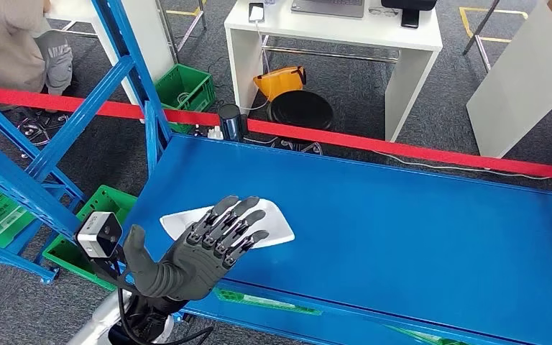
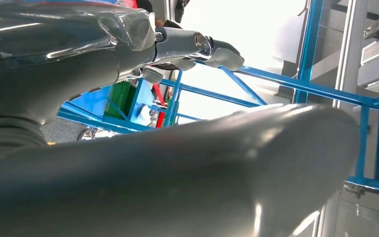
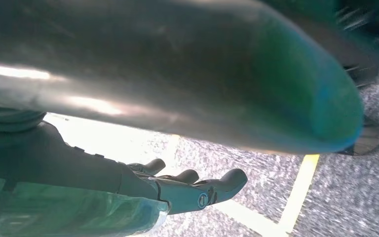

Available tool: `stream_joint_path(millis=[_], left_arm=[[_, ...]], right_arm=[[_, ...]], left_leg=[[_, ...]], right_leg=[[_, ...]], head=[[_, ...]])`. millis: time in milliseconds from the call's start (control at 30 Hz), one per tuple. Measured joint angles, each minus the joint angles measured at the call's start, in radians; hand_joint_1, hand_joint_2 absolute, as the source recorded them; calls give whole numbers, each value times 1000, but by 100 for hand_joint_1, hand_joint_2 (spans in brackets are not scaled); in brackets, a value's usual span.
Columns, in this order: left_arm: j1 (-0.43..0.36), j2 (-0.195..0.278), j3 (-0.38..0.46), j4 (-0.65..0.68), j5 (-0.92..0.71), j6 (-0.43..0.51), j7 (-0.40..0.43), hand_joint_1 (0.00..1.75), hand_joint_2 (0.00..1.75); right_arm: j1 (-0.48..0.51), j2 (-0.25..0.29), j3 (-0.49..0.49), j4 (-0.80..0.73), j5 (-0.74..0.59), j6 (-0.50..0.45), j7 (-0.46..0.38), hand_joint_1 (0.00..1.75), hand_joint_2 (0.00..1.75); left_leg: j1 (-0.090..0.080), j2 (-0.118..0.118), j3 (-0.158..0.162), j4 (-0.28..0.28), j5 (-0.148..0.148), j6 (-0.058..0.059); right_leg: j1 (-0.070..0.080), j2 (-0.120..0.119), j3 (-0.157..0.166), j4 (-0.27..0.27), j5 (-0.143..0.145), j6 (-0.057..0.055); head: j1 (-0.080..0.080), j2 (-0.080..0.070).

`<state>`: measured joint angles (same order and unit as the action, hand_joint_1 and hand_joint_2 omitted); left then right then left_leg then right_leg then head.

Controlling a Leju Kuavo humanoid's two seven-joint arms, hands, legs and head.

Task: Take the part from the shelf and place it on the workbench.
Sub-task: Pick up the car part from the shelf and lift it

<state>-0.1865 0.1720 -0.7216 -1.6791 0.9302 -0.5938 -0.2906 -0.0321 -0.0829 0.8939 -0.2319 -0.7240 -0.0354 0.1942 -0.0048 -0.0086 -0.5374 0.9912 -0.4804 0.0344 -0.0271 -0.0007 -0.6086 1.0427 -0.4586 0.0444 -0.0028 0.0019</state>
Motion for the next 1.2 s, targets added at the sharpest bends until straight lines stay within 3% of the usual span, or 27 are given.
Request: stream_joint_path(millis=[67,167,200,267,333,367,400,467,500,600,667,733,800,867,900,967,1000,1067,1133,1200], left_arm=[[0,1,-1,0,-1,0,0,0,0],[-1,1,-1,-1,-1,0,0,0,0],[-1,2,0,-1,-1,0,0,0,0],[-1,3,0,-2,-1,0,0,0,0],[1,5,-1,-2,-1,0,0,0,0],[1,6,-1,-2,-1,1,0,0,0],[1,7,-1,-2,-1,1,0,0,0],[0,7,0,-2,-1,0,0,0,0],[0,8,0,-2,-1,0,0,0,0],[-1,9,0,-2,-1,1,0,0,0],[-1,8,0,-3,-6,4,4,0,0],[-3,7,-1,-3,-22,18,14,0,0],[-4,5,-3,1,-46,38,23,0,87],[-4,3,-4,8,-62,51,24,0,175],[-4,2,-4,11,-65,55,24,0,175],[-4,-1,-4,16,-73,65,22,0,175],[-5,-2,-4,18,-87,72,18,0,175],[-8,-3,-4,19,-136,92,3,0,175],[-14,-3,-5,21,-178,108,-13,0,175],[-20,-3,-6,23,-192,113,-19,0,175]], right_arm=[[0,0,0,0,0,0,0,0,0],[0,0,1,0,0,0,0,0,0],[0,0,1,0,0,-1,0,0,0],[0,0,1,0,0,-1,0,0,0],[0,0,2,0,0,-1,0,0,0],[0,0,2,0,0,-1,0,0,0],[0,0,2,0,0,-1,0,0,0],[0,2,2,0,0,-1,0,0,0],[-1,2,2,0,0,-1,0,0,0],[-1,4,2,0,0,-1,0,0,0],[-1,5,2,-1,0,-1,0,0,0],[-2,4,3,-1,-2,-1,0,0,0],[-1,5,4,-1,-5,-1,0,0,0],[1,5,4,-1,-11,-1,0,0,0],[1,5,4,-1,-14,-1,0,0,0],[1,6,4,-1,-20,-2,0,0,0],[1,7,4,-2,-25,-2,-1,0,0],[1,10,4,-2,-37,-1,-2,0,0],[3,15,4,-3,-46,1,-2,0,0],[3,18,4,-3,-50,2,-4,0,0]], left_leg=[[-2,0,-4,6,-6,-7],[4,2,-13,29,-25,-21],[7,3,-30,65,-47,-28],[13,4,-94,193,-105,-40],[17,6,-153,293,-130,-46],[18,6,-157,290,-113,-46],[18,7,-142,248,-79,-44],[16,7,-81,111,-7,-34],[14,7,-58,58,11,-28],[5,7,-42,14,14,-14],[8,7,-31,-3,24,-2],[11,9,-19,-20,35,9],[8,9,-19,-21,37,13],[5,7,-18,-20,36,13],[5,6,-18,-19,35,12],[5,4,-19,-10,29,5],[3,3,-21,-3,24,0],[0,2,-25,7,17,-9],[4,3,-27,10,13,-15],[9,4,-42,42,-11,-26]], right_leg=[[5,1,12,-23,3,-13],[-2,2,16,-27,2,-30],[-5,2,19,-28,2,-36],[-5,1,21,-28,-1,-43],[-4,1,22,-28,-2,-46],[-4,2,24,-28,-3,-46],[-4,3,26,-28,-4,-46],[-2,5,31,-28,-6,-44],[0,6,32,-29,-7,-41],[2,6,28,-32,-5,-27],[1,4,24,-26,-9,-18],[2,2,-10,45,-43,-22],[2,2,-75,178,-93,-30],[2,2,-111,244,-104,-23],[1,2,-101,220,-87,-15],[-1,1,-40,85,-35,-1],[-2,1,-10,25,-14,-1],[1,2,16,-27,0,-12],[3,3,17,-28,3,-25],[-2,3,19,-30,5,-36]], head=[[-1,0],[-2,0],[-2,0],[-3,0],[-3,0],[-3,0],[-3,0],[-2,0],[-3,0],[-3,0],[-2,0],[0,0],[1,0],[1,0],[1,0],[1,0],[1,0],[0,0],[0,0],[-1,0]])
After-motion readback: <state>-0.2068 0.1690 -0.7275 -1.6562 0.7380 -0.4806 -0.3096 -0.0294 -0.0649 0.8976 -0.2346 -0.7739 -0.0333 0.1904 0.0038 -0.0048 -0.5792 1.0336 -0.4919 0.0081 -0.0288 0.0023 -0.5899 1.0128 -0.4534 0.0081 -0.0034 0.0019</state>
